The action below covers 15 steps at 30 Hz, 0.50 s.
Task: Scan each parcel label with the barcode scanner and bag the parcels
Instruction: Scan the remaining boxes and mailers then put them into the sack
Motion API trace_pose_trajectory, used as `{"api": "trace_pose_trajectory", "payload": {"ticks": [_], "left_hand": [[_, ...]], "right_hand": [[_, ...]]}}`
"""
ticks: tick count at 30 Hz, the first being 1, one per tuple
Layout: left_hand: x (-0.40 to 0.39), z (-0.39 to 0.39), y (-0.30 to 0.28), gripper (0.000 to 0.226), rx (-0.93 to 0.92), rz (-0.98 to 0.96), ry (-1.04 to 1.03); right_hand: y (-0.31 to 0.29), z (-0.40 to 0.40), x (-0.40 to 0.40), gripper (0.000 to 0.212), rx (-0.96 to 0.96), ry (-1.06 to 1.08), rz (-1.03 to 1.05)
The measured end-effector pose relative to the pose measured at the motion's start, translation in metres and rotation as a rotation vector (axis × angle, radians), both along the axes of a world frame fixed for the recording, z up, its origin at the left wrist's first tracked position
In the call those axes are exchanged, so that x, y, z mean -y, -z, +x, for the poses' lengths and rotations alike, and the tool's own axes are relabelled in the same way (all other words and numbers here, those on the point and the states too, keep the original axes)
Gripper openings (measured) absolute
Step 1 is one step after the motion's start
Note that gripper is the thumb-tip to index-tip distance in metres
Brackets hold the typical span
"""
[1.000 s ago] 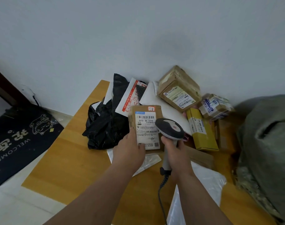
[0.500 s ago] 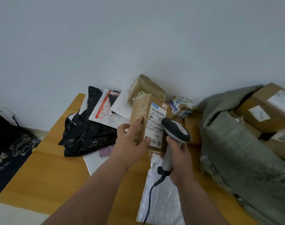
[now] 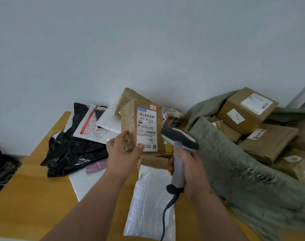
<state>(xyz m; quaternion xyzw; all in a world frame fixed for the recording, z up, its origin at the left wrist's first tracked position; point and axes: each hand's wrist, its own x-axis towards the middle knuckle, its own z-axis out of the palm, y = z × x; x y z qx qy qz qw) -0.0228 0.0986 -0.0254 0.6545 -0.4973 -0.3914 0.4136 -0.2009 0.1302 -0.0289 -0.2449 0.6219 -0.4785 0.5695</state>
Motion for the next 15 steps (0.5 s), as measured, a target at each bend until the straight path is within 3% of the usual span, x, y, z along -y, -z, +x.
{"api": "trace_pose_trajectory", "payload": {"ticks": [9, 15], "left_hand": [[-0.012, -0.019, -0.002, 0.071, 0.081, -0.036, -0.02], [-0.022, -0.029, -0.003, 0.072, 0.129, -0.046, -0.039]], "right_hand": [[-0.01, -0.025, -0.013, 0.026, 0.06, -0.09, -0.114], [-0.017, -0.035, -0.02, 0.015, 0.112, -0.104, -0.162]]}}
